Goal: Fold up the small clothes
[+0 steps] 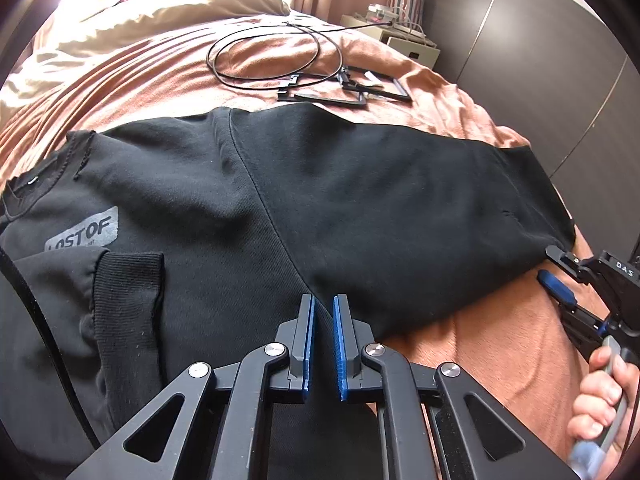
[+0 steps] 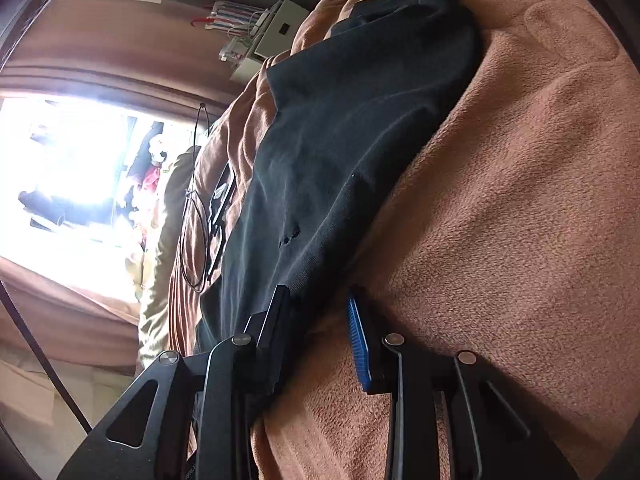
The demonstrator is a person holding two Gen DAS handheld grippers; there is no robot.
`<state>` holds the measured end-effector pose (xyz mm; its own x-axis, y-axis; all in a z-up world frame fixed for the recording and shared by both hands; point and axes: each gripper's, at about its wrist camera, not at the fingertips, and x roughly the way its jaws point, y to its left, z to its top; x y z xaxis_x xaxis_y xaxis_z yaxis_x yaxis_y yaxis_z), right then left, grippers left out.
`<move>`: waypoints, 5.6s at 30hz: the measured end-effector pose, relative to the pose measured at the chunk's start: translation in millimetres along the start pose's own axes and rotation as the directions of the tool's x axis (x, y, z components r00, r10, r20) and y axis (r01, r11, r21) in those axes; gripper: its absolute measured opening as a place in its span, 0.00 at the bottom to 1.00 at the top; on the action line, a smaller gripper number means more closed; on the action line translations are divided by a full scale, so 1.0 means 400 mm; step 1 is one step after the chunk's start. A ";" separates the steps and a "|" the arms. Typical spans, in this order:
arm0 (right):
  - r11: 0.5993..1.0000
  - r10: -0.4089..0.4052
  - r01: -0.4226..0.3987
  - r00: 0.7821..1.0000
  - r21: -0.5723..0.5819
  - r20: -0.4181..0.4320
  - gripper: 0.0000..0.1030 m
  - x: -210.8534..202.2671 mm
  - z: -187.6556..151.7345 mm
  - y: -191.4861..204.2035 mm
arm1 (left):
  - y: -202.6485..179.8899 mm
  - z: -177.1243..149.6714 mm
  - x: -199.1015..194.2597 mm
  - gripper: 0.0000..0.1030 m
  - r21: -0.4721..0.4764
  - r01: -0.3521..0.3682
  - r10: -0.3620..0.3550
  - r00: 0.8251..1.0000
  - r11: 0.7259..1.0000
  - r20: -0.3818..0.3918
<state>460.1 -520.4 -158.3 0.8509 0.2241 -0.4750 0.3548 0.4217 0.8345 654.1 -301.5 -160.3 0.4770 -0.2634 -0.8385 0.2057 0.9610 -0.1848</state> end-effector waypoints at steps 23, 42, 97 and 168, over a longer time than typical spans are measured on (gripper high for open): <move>0.981 0.174 -0.170 0.984 -0.098 0.027 0.04 -0.053 -0.018 0.157 | 0.038 0.025 -0.026 0.06 -0.011 0.012 -0.012 1.000 1.000 0.010; 0.906 0.367 -0.381 0.924 -0.184 -0.108 0.04 -0.002 -0.182 0.323 | 0.255 -0.012 -0.209 0.06 -0.093 -0.032 0.038 0.998 0.995 0.058; 0.941 -0.005 -0.069 0.976 -0.332 -0.217 0.85 0.217 -0.117 0.390 | 0.368 -0.095 -0.415 0.06 -0.134 0.003 0.009 0.996 0.991 0.091; 0.975 0.035 -0.084 0.972 -0.206 -0.232 0.55 0.021 -0.047 0.229 | 0.013 0.043 -0.181 0.09 0.089 0.025 -0.027 0.999 0.996 0.018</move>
<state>492.3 -463.3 -91.1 0.7496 0.4367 -0.4975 0.1943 0.5733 0.7960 635.3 -278.8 -91.6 0.4867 -0.2907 -0.8238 0.2933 0.9427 -0.1594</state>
